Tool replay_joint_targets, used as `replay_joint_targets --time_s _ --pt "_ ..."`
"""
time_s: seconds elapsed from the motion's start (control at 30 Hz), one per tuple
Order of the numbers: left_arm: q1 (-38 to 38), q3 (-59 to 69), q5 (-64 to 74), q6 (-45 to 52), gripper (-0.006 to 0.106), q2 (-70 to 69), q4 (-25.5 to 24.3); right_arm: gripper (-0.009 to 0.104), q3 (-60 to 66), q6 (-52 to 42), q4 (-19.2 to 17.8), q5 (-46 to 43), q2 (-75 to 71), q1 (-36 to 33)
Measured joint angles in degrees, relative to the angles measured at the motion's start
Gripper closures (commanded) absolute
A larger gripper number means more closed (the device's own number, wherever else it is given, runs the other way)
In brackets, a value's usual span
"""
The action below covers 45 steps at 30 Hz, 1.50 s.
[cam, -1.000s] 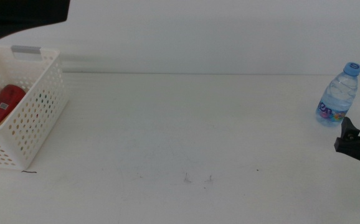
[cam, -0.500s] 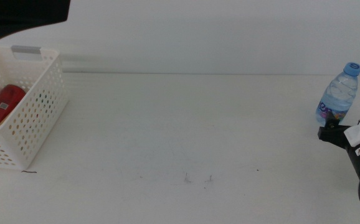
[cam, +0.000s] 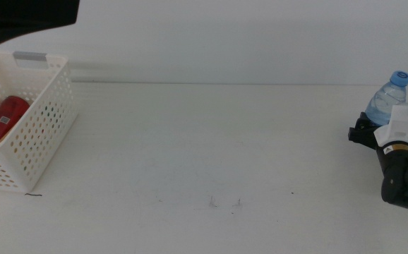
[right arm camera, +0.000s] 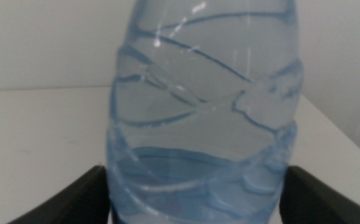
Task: Use arms to grab the bottles and put them into the dustbin to the left of the table.
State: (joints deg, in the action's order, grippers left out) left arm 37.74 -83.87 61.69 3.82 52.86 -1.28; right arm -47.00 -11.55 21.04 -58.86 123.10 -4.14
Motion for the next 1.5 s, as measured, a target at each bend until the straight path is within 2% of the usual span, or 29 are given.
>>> replay_joint_targets --time_s 0.03,0.07,0.1,0.13,0.27,0.4,0.47,0.5,0.8,0.93,1.03,1.17,1.27,1.37,1.5 --pt "0.0 0.0 0.0 0.0 0.007 0.0 0.0 0.024 -0.8 -0.8 0.5 0.7 0.5 0.0" --pt "0.0 0.0 0.0 0.0 0.007 0.0 0.0 0.043 -1.4 -1.5 0.8 1.4 0.7 0.0" --pt "0.0 0.0 0.0 0.0 0.007 0.0 0.0 0.064 -2.0 -2.0 0.9 1.9 0.8 0.0" --pt "0.0 0.0 0.0 0.0 0.007 0.0 0.0 0.093 -2.1 -2.6 1.1 2.2 1.0 0.0" --pt "0.0 0.0 0.0 0.0 0.007 0.0 0.0 0.098 -2.6 -3.2 1.8 6.4 -1.0 -2.1" --pt "0.0 0.0 0.0 0.0 0.007 0.0 0.0 0.098 -8.1 -3.3 -1.4 16.8 -3.5 -9.2" --pt "0.0 0.0 0.0 0.0 0.007 0.0 0.0 0.098 -14.8 -2.5 -4.5 23.5 -3.5 -13.5" --pt "0.0 0.0 0.0 0.0 0.007 0.0 0.0 0.098 -22.1 -0.8 -7.2 27.9 -2.1 -17.0" --pt "0.0 0.0 0.0 0.0 0.007 0.0 -0.1 0.098 -45.3 3.4 -16.9 32.7 13.5 -27.1" --pt "0.0 0.0 0.0 0.0 0.007 0.0 -0.1 0.097 -49.3 4.1 -18.1 33.2 18.2 -28.6" --pt "0.0 0.0 0.0 0.0 0.007 0.0 -0.1 0.085 -49.8 4.1 -18.0 32.9 18.4 -28.6" --pt "0.0 0.0 0.0 0.0 0.007 0.0 -0.1 0.053 -49.9 4.2 -17.9 33.2 18.6 -28.6" --pt "0.0 0.0 0.0 0.0 0.007 0.0 -0.1 0.036 -49.9 5.6 -18.3 34.2 18.6 -28.8" --pt "0.0 0.0 0.0 0.0 0.007 0.0 -0.1 0.027 -49.9 8.4 -18.8 37.9 17.4 -29.2" --pt "0.0 0.0 0.0 0.0 0.007 0.0 -0.2 0.024 -50.3 9.9 -19.0 45.7 15.0 -29.2"
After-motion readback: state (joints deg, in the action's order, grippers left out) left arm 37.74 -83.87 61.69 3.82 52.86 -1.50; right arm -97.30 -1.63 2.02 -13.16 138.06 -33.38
